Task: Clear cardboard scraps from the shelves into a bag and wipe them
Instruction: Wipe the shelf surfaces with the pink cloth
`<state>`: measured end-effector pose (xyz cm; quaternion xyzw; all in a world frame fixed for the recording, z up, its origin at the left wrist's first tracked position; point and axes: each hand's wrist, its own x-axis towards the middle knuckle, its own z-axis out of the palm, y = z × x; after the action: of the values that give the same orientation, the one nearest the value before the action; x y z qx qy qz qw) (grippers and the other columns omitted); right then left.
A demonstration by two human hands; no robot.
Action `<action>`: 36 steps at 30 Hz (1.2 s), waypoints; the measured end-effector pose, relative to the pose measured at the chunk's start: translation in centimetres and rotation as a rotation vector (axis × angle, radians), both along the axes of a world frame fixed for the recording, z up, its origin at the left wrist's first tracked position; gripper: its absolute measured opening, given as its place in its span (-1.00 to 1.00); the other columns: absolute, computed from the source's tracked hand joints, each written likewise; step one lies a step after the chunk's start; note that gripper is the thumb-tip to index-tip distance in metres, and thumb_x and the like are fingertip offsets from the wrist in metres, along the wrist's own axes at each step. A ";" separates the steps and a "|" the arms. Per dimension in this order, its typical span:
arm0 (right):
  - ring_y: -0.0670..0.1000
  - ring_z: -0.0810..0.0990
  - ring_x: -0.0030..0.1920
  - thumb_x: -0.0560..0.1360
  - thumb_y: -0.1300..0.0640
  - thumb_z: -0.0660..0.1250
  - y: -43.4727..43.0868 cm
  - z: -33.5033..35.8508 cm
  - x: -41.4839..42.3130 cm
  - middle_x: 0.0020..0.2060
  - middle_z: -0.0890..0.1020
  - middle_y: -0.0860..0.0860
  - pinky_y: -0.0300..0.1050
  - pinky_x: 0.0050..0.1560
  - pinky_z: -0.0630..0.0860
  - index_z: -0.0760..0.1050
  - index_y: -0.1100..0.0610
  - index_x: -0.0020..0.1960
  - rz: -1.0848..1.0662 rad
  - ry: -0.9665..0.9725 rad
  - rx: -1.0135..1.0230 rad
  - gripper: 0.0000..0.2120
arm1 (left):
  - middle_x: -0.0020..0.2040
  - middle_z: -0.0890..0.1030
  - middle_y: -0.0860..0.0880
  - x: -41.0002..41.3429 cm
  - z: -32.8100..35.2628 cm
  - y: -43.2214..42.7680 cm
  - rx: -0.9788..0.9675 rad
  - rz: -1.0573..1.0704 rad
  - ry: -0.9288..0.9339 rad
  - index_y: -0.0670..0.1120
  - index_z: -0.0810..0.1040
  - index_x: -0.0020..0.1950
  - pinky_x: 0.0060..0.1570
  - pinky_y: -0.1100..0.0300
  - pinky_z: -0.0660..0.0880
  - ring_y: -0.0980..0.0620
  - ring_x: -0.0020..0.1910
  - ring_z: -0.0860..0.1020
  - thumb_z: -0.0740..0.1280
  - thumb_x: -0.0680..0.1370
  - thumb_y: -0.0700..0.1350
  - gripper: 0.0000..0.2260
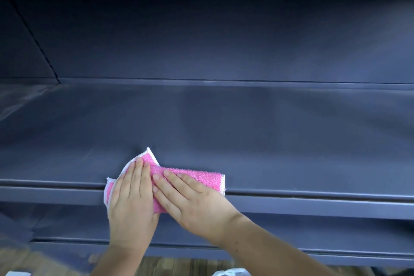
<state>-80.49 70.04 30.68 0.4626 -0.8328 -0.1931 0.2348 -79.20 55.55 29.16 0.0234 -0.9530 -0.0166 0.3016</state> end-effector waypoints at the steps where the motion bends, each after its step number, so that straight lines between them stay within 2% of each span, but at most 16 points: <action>1: -0.07 0.43 0.34 0.48 -0.03 0.20 0.3 0.0 0.0 0.35 0.44 -0.12 -0.20 0.35 0.34 0.33 0.00 0.40 -0.003 -0.012 0.004 -0.51 | 0.10 0.61 -0.33 0.0 0.0 0.3 -0.008 0.003 0.007 -0.42 0.56 0.11 0.25 0.07 0.31 -0.28 0.06 0.61 0.06 0.41 -0.19 -0.54; 3: -0.07 0.43 0.34 0.49 -0.03 0.18 1.3 0.0 0.1 0.34 0.45 -0.13 -0.20 0.35 0.33 0.33 0.00 0.40 0.002 -0.008 -0.017 -0.52 | 0.11 0.61 -0.32 0.1 -0.1 1.1 -0.025 0.004 0.010 -0.41 0.56 0.12 0.21 0.02 0.33 -0.27 0.07 0.61 0.06 0.41 -0.19 -0.55; 6: -0.06 0.43 0.34 0.51 0.08 -0.01 3.2 -0.1 0.2 0.34 0.45 -0.12 -0.19 0.35 0.33 0.33 0.01 0.40 0.003 0.009 -0.029 -0.53 | 0.12 0.60 -0.32 0.3 -0.3 3.1 -0.048 0.024 0.018 -0.41 0.55 0.12 0.20 -0.01 0.26 -0.27 0.08 0.61 0.05 0.40 -0.19 -0.54; 8: -0.07 0.43 0.34 0.52 -0.01 0.12 4.9 -0.2 0.2 0.34 0.45 -0.13 -0.20 0.35 0.33 0.32 0.00 0.40 0.023 0.024 -0.026 -0.55 | 0.11 0.60 -0.33 0.4 -0.5 4.7 -0.046 0.021 0.042 -0.41 0.55 0.11 0.20 -0.01 0.32 -0.29 0.07 0.61 0.05 0.40 -0.19 -0.54; 10: -0.07 0.44 0.34 0.48 -0.09 0.24 6.7 -0.1 0.3 0.34 0.45 -0.14 -0.20 0.35 0.33 0.32 0.00 0.40 0.014 0.017 -0.029 -0.49 | 0.11 0.60 -0.34 0.4 -0.6 6.5 -0.050 0.013 0.054 -0.41 0.55 0.11 0.17 -0.08 0.45 -0.29 0.07 0.61 0.05 0.41 -0.20 -0.55; 13: -0.06 0.43 0.34 0.48 -0.05 0.23 9.3 -0.1 0.5 0.35 0.44 -0.12 -0.19 0.35 0.33 0.30 0.02 0.41 0.016 0.032 -0.035 -0.49 | 0.10 0.61 -0.33 0.6 -0.5 9.1 -0.043 0.005 0.049 -0.41 0.55 0.11 0.08 -0.15 0.50 -0.28 0.07 0.61 0.05 0.41 -0.20 -0.55; 16: -0.06 0.44 0.33 0.49 0.01 0.16 11.8 -0.1 0.6 0.33 0.46 -0.12 -0.19 0.33 0.35 0.33 0.00 0.39 0.014 0.034 -0.031 -0.53 | 0.12 0.61 -0.32 0.7 -0.5 11.6 -0.037 0.001 0.055 -0.40 0.55 0.12 0.19 -0.04 0.40 -0.26 0.09 0.61 0.06 0.42 -0.19 -0.56; 19: -0.06 0.45 0.33 0.47 -0.04 0.24 14.4 0.0 0.7 0.33 0.46 -0.12 -0.19 0.33 0.36 0.34 0.01 0.39 0.012 0.028 -0.011 -0.50 | 0.10 0.61 -0.33 0.8 -0.6 13.9 -0.035 -0.001 0.085 -0.41 0.55 0.11 0.21 -0.02 0.25 -0.29 0.07 0.61 0.07 0.43 -0.20 -0.57; 26: -0.06 0.45 0.32 0.48 -0.01 0.21 20.0 0.0 1.1 0.33 0.47 -0.11 -0.19 0.32 0.36 0.32 0.01 0.39 -0.002 0.016 -0.001 -0.52 | 0.09 0.62 -0.32 1.0 -0.7 19.5 -0.030 -0.033 0.107 -0.40 0.56 0.10 0.20 0.00 0.26 -0.28 0.06 0.61 0.09 0.43 -0.21 -0.59; 32: -0.07 0.45 0.32 0.49 0.08 0.03 23.9 0.1 1.6 0.33 0.45 -0.13 -0.20 0.33 0.35 0.32 -0.01 0.39 -0.033 -0.008 0.000 -0.53 | 0.10 0.61 -0.33 1.1 -0.8 23.3 0.007 -0.044 0.121 -0.41 0.56 0.11 0.30 0.10 0.20 -0.30 0.08 0.60 0.09 0.43 -0.20 -0.58; 36: -0.07 0.43 0.34 0.51 0.11 0.01 25.4 0.1 1.6 0.35 0.43 -0.13 -0.21 0.34 0.35 0.30 0.00 0.41 -0.009 0.029 0.001 -0.53 | 0.10 0.61 -0.33 1.2 -0.8 24.9 0.017 -0.048 0.112 -0.41 0.55 0.12 0.23 0.02 0.24 -0.30 0.08 0.60 0.09 0.44 -0.19 -0.58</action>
<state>-78.87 95.46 30.73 0.4561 -0.8313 -0.2012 0.2458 -77.96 80.41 28.41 0.0023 -0.9348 -0.0332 0.3536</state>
